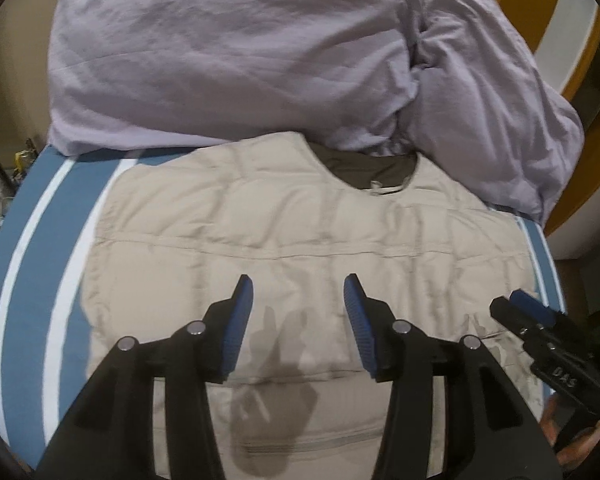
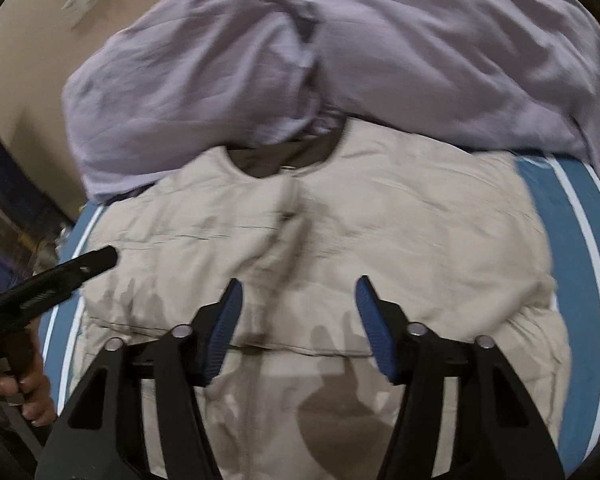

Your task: Fold large clothes

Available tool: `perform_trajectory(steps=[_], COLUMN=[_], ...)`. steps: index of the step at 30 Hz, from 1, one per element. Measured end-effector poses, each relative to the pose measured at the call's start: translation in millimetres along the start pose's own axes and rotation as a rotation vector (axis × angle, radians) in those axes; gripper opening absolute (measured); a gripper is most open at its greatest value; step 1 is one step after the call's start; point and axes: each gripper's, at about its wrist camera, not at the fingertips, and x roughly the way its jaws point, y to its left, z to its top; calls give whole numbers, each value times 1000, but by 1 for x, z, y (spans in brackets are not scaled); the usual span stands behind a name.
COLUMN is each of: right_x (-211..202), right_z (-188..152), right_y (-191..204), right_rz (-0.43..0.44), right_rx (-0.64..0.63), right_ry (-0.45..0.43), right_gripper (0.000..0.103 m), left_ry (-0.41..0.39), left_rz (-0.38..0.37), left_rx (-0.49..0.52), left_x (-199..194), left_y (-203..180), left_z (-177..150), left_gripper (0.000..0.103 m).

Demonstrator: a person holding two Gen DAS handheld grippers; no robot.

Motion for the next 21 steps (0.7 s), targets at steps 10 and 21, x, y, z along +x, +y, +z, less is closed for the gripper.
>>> perform_trajectory(steps=[10, 21], right_x=[28, 65], right_z=[1, -15], right_y=[41, 5], right_rz=[16, -23], right_rx=[-88, 18], right_ry=[27, 126], right_gripper=[33, 25], left_ry=[18, 98], left_rz=[96, 135], left_rx=[32, 2], left_x=[13, 45], left_y=[24, 47], left_z=[-6, -17], left_gripper=[52, 52])
